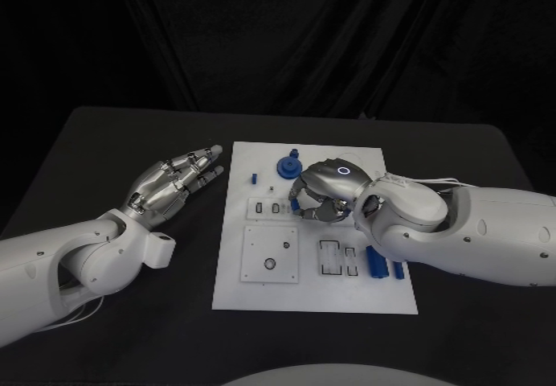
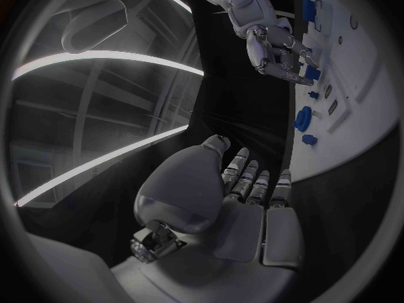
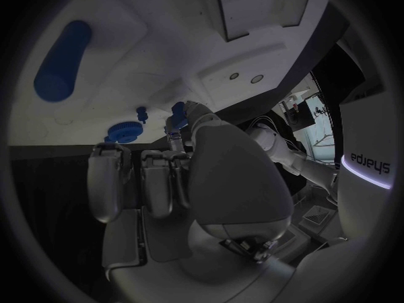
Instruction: Assemble the parts on the task board
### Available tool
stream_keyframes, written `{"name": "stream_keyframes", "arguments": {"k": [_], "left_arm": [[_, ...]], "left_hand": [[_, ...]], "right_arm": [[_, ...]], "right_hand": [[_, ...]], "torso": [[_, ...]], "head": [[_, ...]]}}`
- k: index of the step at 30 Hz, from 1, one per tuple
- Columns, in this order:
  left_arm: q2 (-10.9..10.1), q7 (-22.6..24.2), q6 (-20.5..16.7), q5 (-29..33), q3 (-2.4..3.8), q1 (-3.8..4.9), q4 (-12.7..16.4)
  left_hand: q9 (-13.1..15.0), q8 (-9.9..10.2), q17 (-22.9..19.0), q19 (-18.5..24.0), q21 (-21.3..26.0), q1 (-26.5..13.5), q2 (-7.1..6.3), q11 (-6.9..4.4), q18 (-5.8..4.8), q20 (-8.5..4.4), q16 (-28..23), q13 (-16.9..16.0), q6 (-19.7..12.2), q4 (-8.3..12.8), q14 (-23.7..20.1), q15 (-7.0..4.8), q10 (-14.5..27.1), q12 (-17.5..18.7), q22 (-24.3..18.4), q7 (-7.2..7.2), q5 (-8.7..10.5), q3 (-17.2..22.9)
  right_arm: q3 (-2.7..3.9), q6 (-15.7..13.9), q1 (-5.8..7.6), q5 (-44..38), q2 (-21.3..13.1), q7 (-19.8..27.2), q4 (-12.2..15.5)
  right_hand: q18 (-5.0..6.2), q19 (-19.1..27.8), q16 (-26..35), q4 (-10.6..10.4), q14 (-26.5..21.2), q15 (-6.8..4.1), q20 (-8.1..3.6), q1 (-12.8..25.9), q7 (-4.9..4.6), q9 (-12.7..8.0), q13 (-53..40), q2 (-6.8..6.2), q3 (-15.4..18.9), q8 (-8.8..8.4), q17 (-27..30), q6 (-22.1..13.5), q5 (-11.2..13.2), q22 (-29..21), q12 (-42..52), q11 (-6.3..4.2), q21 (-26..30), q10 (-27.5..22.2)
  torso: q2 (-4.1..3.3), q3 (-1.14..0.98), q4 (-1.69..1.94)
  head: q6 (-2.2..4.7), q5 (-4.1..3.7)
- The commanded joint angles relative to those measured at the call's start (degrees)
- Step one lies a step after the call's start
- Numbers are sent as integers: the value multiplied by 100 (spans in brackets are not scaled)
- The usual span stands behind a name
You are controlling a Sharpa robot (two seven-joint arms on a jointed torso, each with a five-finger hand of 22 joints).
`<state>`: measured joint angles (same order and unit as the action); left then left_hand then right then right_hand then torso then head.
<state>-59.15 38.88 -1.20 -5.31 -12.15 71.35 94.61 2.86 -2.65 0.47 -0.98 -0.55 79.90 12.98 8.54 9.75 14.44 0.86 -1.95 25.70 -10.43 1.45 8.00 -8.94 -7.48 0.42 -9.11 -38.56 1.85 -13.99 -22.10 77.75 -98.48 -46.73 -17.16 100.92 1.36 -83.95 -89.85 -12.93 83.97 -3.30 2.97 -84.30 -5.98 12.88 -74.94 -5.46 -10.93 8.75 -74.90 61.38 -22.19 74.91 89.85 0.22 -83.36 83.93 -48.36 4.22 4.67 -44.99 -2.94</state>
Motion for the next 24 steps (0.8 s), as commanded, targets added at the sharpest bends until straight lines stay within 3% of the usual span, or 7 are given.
{"name": "stream_keyframes", "arguments": {"k": [1, 16, 21, 24], "left_arm": [[17, 726, 111, -19, 3, -10, 2], [41, 660, 166, -19, 3, -10, -29], [53, 652, 181, -19, 3, -10, -46], [55, 647, 189, -19, 3, -10, -53]], "left_hand": [[7, -37, 10, 6, -1, -44, 4, 25, 60, 29, 37, -6, 33, -15, -4, 33, -14, -31, 7, -49, -29, 35], [7, -36, 10, 1, -4, -52, 3, 45, 59, 42, 37, -5, 34, -16, -4, 46, -18, -32, 9, -65, -29, 56], [7, -36, 10, 1, -4, -52, 3, 45, 59, 42, 37, -5, 34, -16, -4, 46, -18, -32, 9, -65, -29, 56], [7, -36, 10, 1, -4, -52, 3, 45, 59, 42, 37, -5, 34, -16, -4, 46, -18, -32, 9, -65, -29, 56]], "right_arm": [[5, 233, -66, -285, 56, -540, -36], [6, 223, -131, -307, 165, -611, -153], [6, 277, -137, -307, 168, -595, -147], [6, 302, -140, -307, 175, -572, -148]], "right_hand": [[52, -214, -15, 48, 603, 31, 37, 49, 128, 227, -1506, 10, -6, -11, -1510, 81, -18, 1261, 15, 22, 39, 607], [54, -213, -15, 76, 603, 52, 48, 104, 86, 227, -1506, 1, 0, -88, -1510, -37, -14, 1257, 15, 55, 49, 607], [49, -225, -15, 63, 603, 112, 94, 260, 11, 216, -1506, -67, 60, -206, -1510, -205, 238, 1262, 15, 126, 36, 607], [49, -230, -15, 33, 603, 130, 122, 364, -18, 208, -1506, -148, 127, -294, -1510, -345, 571, 1263, 15, 138, 33, 607]], "torso": [[3, -3, -12], [-2, -17, -19], [2, -11, -10], [2, -8, -7]], "head": [[-17, 32], [-29, 45], [-44, 44], [-45, 39]]}}
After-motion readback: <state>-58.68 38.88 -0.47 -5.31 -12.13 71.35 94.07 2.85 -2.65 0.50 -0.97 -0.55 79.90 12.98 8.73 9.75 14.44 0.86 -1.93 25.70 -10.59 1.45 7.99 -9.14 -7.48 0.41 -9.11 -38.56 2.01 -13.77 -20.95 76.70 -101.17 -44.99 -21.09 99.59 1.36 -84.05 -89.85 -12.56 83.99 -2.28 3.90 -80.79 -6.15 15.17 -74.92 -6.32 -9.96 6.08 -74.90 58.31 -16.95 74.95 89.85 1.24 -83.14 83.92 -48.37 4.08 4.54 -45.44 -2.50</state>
